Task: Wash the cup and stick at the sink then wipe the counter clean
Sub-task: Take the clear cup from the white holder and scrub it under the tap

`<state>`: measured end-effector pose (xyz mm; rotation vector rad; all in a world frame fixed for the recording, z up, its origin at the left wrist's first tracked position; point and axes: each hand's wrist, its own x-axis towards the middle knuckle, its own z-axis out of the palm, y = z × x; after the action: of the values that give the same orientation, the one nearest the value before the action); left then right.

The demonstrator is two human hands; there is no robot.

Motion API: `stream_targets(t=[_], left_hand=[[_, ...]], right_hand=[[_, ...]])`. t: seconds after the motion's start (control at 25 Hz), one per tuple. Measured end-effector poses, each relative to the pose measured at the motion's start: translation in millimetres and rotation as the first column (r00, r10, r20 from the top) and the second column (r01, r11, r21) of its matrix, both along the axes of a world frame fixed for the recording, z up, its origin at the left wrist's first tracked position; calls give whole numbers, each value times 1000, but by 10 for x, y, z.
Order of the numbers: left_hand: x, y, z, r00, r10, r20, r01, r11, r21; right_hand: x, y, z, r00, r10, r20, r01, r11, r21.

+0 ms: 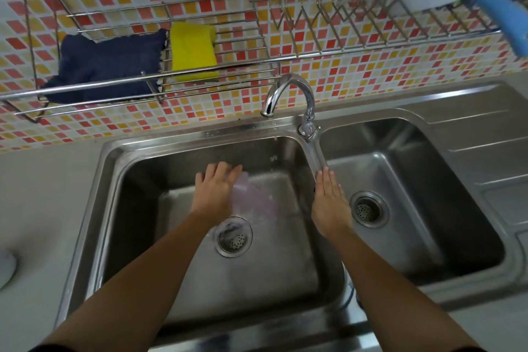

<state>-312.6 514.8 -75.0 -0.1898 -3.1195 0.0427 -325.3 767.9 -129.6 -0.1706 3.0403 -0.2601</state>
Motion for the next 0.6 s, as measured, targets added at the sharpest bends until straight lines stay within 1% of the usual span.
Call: stream_targets(t=[0.08,0.12,0.2,0.28,0.32,0.36,0.4,0.44,0.48,0.52,0.56,0.6], left_hand=[[-37,-15,0,983,-128,-128,114,987,-113],[-43,-40,15,964,-199,-176,171,971,-167],[-41,-74,104,915,-330,-232,269,928,-259],[41,-189,302,892,-373,-254,288,903,-318],[40,-180,362,894,-361,-265,275,909,-312],[55,-192,433,914,-304,-269,238,938,-252],[50,-144,454,946,-210,-246,189,976,-107],[61,-94,470,977,-84,-198,110,987,121],[97,-64,495,994,47,-102,-5,926,377],[140,-50,536,991,135,-1,-108,799,591],[171,-50,537,980,184,78,-181,656,732],[222,-84,562,968,207,141,-233,536,812]], right_hand=[[13,19,21,999,6,33,-6,1000,4],[19,1,20,1000,12,25,-12,1000,12],[6,-41,11,1000,10,5,-10,1000,16],[-14,-159,39,999,46,-25,-47,999,-27],[-18,-141,47,999,46,-30,-47,998,-36],[-14,-150,82,998,33,-44,-37,996,-78],[11,-102,85,999,2,-48,-9,989,-151],[72,-77,144,996,-63,-56,45,960,-276],[147,-84,227,986,-143,-84,94,898,-430],[213,-134,364,967,-215,-136,97,806,-584],[246,-205,550,938,-271,-216,50,723,-689],[240,-307,804,892,-300,-339,-59,666,-743]])
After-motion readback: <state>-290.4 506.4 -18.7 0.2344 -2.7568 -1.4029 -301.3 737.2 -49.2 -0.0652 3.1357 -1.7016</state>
